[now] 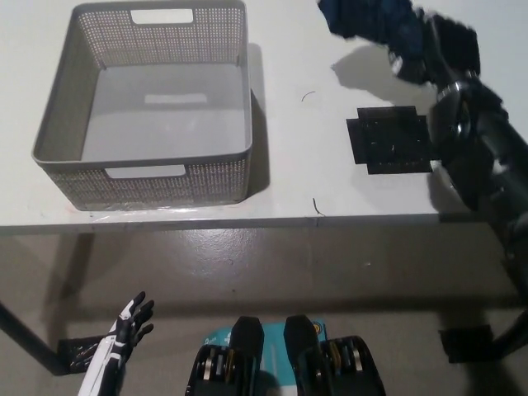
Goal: Use the right hand to pick up a umbrella on the right side and place it into a container on the lft side
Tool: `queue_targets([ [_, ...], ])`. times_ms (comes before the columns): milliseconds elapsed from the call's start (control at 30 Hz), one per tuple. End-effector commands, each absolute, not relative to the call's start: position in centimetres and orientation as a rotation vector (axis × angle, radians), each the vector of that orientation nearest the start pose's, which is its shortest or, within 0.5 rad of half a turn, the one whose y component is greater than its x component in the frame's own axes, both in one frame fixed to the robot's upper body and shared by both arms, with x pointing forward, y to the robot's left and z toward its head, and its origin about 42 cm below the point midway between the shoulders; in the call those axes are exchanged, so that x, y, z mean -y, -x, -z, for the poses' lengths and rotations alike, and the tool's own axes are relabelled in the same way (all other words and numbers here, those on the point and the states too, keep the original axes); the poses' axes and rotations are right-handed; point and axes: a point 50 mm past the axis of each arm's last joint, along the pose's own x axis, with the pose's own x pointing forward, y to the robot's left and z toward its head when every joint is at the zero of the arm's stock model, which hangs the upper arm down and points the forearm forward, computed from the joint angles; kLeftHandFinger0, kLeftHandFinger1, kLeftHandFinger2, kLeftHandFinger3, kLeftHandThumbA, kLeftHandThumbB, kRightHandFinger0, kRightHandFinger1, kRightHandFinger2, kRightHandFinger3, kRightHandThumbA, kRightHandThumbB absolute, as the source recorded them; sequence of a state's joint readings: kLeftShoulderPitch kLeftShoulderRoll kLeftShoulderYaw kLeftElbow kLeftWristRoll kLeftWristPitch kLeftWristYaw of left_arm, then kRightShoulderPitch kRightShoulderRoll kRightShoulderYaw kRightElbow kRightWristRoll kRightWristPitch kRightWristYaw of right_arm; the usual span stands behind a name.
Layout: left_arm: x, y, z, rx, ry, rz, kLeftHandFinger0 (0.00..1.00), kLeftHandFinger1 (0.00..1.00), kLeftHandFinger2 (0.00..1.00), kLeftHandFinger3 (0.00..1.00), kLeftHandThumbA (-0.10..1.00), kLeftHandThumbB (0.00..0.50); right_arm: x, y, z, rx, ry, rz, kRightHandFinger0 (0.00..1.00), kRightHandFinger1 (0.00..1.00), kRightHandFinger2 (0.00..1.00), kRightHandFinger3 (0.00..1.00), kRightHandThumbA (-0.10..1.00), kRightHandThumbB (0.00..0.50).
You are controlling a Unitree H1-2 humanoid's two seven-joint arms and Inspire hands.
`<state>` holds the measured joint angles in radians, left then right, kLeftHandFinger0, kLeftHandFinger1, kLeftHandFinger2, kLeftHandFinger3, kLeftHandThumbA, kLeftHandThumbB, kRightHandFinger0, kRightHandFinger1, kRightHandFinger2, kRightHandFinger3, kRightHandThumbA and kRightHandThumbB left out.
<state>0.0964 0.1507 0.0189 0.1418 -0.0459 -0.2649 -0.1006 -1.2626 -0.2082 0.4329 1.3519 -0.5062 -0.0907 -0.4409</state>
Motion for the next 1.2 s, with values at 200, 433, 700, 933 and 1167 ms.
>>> queue_targets([
  [200, -27.4, -23.1, -5.5, 0.051, -0.124, 0.069, 1.0, 1.0, 1.0, 1.0, 1.0, 0.233, 2.4, -55.9, -50.6, 0.886, 1.038, 0.066, 0.0, 0.0, 0.55, 0.27, -0.1, 0.192],
  [433, -27.3, -21.6, -5.1, 0.04, -0.137, 0.073, 1.0, 1.0, 1.0, 1.0, 1.0, 0.15, -6.5, -52.1, -52.5, 0.957, 0.978, -0.041, 0.0, 0.0, 0.45, 0.26, -0.1, 0.174],
  [700, -27.1, -20.2, -4.6, 0.019, -0.139, 0.07, 1.0, 1.0, 1.0, 1.0, 1.0, 0.163, -12.1, -49.6, -49.0, 0.906, 0.93, -0.165, 0.0, 0.0, 0.35, 0.15, -0.1, 0.215],
  [933, -26.9, -20.0, -4.8, 0.018, -0.122, 0.075, 1.0, 1.0, 1.0, 1.0, 1.0, 0.169, -12.3, -50.2, -44.6, 0.79, 0.955, -0.218, 0.0, 0.0, 0.34, 0.14, -0.1, 0.204],
  [1167, -26.9, -20.8, -5.9, 0.035, -0.136, 0.096, 1.0, 1.0, 1.0, 1.0, 1.0, 0.212, -10.1, -51.6, -40.7, 0.698, 0.965, -0.21, 0.0, 0.0, 0.39, 0.09, -0.1, 0.204],
])
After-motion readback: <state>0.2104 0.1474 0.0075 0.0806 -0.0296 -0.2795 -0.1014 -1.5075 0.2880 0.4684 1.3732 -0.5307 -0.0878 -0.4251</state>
